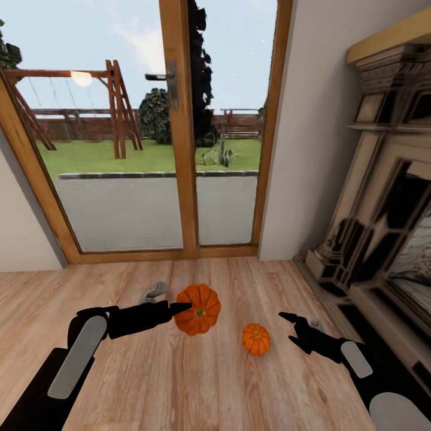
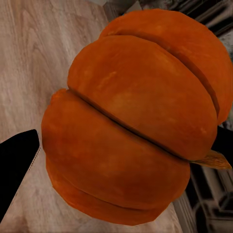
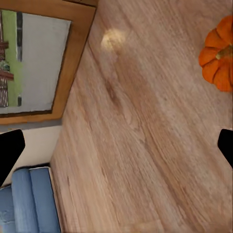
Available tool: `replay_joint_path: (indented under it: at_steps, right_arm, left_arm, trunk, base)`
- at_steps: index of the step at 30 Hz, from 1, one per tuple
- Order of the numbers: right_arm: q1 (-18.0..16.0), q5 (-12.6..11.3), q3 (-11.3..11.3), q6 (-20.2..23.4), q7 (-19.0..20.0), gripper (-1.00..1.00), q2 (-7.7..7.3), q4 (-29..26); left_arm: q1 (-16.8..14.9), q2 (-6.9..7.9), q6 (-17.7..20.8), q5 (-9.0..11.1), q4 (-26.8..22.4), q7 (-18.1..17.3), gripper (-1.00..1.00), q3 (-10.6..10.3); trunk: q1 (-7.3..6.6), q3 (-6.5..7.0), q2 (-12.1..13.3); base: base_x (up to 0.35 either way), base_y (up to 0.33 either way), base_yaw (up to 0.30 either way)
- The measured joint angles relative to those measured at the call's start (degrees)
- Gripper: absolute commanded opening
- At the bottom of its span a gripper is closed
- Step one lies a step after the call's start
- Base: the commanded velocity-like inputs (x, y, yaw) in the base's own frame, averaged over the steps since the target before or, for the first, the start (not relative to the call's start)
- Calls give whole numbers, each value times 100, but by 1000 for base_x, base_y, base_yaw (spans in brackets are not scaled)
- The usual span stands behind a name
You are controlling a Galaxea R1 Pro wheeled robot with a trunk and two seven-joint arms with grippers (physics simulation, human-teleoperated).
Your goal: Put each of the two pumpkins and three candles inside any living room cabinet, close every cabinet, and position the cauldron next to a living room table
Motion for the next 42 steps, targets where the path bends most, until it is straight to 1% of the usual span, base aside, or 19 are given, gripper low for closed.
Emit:
replay_joint_path:
  at_steps: [2, 4, 6, 8, 12, 15, 18, 22, 24, 25, 26, 27, 28, 30, 31, 33, 35, 37, 42]
  right_arm:
    - [-4, -8, -96, 1, -161, 100, 1, 61]
    - [-6, -7, -338, 1, -260, 100, 1, 188]
    - [-6, -5, -447, 1, -308, 100, -2, 244]
    - [-7, 0, -503, 2, -387, 100, 0, 269]
    - [-7, -20, -621, -19, -735, 100, 17, 295]
    - [-7, -25, -765, -13, -803, 100, 19, 304]
    - [-7, -19, -829, -9, -832, 100, 13, 390]
    - [-7, -30, -855, -5, -844, 100, -1, 571]
    - [-7, -34, -860, -4, -846, 100, -3, 607]
    - [-7, -35, -862, -6, -847, 100, -4, 620]
    - [-7, -36, -862, -7, -846, 100, -4, 625]
    - [-7, -36, -863, -9, -844, 100, -5, 632]
    - [-7, -37, -864, -9, -843, 100, -5, 634]
    - [-7, -39, -865, -11, -846, 100, -9, 641]
    - [-7, -36, -864, -8, -850, 100, -11, 644]
    - [-7, -36, -865, -6, -859, 100, -14, 648]
    - [-7, -35, -865, -5, -868, 100, -31, 652]
    - [-7, -35, -869, -5, -872, 100, -59, 663]
    - [-5, -29, -1001, -3, -875, 100, -88, 684]
  left_arm:
    - [0, 0, 0, -3, 0, -1, -100, 0]
    - [0, 0, 0, -14, 0, -2, -100, 0]
    - [0, 0, 0, -13, 0, -2, -100, 0]
    - [-3, 0, 1, -24, 0, -2, -100, 0]
    - [-1, 0, 1, -35, -2, -2, -100, 0]
    - [0, 0, 1, -40, -5, -2, -100, 0]
    - [0, 0, 1, -49, -9, -5, -100, 5]
    - [0, 1, 0, -58, -13, -64, -100, 8]
    - [0, 0, 0, 74, -21, -200, -100, 3]
    - [0, 0, 0, 41, -23, -323, -100, 2]
    - [0, 0, 1, 71, -24, -395, -100, 1]
    - [0, 4, 1, 49, -27, -544, -100, 0]
    - [0, 4, 2, 92, -30, -619, -100, -1]
    - [0, 8, 2, 44, -34, -888, -100, 1]
    - [1, 8, 4, 104, -38, -944, -100, -1]
    - [1, 9, 0, 17, -40, -992, -100, -5]
    - [6, 9, 4, 56, -43, -1028, -100, -7]
    - [8, 9, 2, 42, -44, -1040, -100, -8]
    - [9, 9, 2, 42, -45, -1050, -100, -10]
  trunk:
    - [0, 0, 0]
    - [0, 0, 0]
    - [0, 0, 0]
    - [0, 0, 0]
    - [0, 0, 0]
    - [0, 0, 0]
    - [0, 0, 0]
    - [2, 0, 0]
    - [2, 0, 0]
    - [2, 0, 0]
    - [2, 0, 0]
    - [2, 0, 0]
    - [2, 0, 0]
    - [3, 0, 0]
    - [5, -22, -1]
    - [11, -66, -3]
    - [16, -110, -6]
    - [21, -155, -9]
    - [34, -266, -16]
  base:
    - [252, 169, 0]
    - [256, 183, 0]
    - [243, 208, 0]
    - [231, 226, 0]
    - [224, 239, 0]
    - [220, 244, 0]
    - [223, 244, 0]
    - [125, 129, 0]
    - [41, 42, 0]
    - [26, 26, 0]
    - [16, 17, 0]
    - [13, 13, 0]
    - [8, 9, 0]
    - [4, 4, 0]
    - [2, 2, 0]
    - [1, 1, 0]
    - [0, 0, 0]
    - [0, 0, 0]
    - [0, 0, 0]
